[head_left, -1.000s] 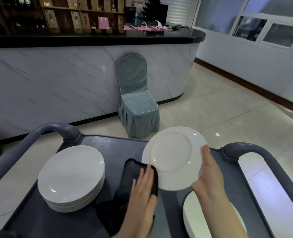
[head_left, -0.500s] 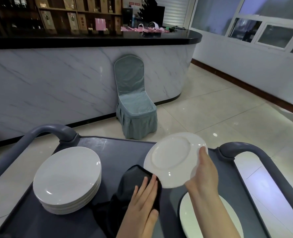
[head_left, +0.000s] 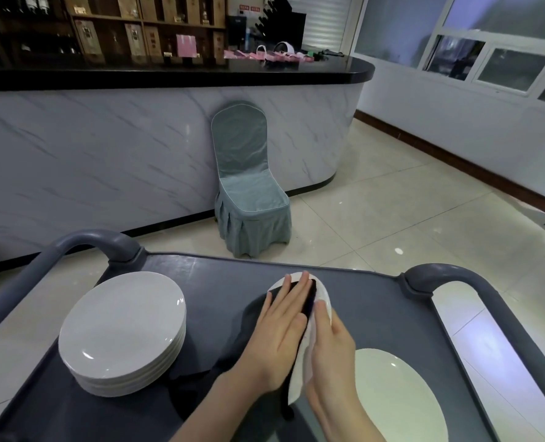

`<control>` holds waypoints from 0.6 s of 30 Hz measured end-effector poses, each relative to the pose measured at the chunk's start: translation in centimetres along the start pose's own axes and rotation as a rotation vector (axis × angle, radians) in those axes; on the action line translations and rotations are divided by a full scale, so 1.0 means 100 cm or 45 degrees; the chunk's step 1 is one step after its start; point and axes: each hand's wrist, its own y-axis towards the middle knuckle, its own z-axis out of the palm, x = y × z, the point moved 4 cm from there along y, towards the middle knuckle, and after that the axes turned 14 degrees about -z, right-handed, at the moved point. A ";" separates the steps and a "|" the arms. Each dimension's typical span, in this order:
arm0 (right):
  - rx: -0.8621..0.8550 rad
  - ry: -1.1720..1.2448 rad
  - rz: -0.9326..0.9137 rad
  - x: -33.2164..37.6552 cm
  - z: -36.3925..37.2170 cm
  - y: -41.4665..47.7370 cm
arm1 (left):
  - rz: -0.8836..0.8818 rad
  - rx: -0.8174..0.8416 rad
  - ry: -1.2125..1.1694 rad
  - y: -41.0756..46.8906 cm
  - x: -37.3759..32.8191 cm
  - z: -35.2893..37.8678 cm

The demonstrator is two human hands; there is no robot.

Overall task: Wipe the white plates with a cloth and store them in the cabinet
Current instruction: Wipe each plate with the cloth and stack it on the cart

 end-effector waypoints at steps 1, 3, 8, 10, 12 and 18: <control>0.019 0.010 0.012 0.000 0.000 0.000 | 0.011 -0.012 0.012 0.000 0.000 0.001; 0.018 0.017 0.035 0.003 -0.003 0.005 | 0.072 -0.044 0.051 -0.012 -0.002 0.007; -0.043 0.053 0.068 0.006 -0.014 0.014 | 0.123 -0.070 0.145 -0.041 -0.001 0.030; -0.043 0.054 0.058 0.003 -0.016 0.009 | 0.095 -0.050 0.152 -0.032 -0.006 0.027; -0.002 0.082 0.043 0.003 -0.014 0.001 | 0.025 -0.006 0.065 -0.018 -0.009 0.021; 0.036 0.125 0.072 0.010 -0.012 0.002 | -0.184 0.073 -0.156 0.005 0.005 0.006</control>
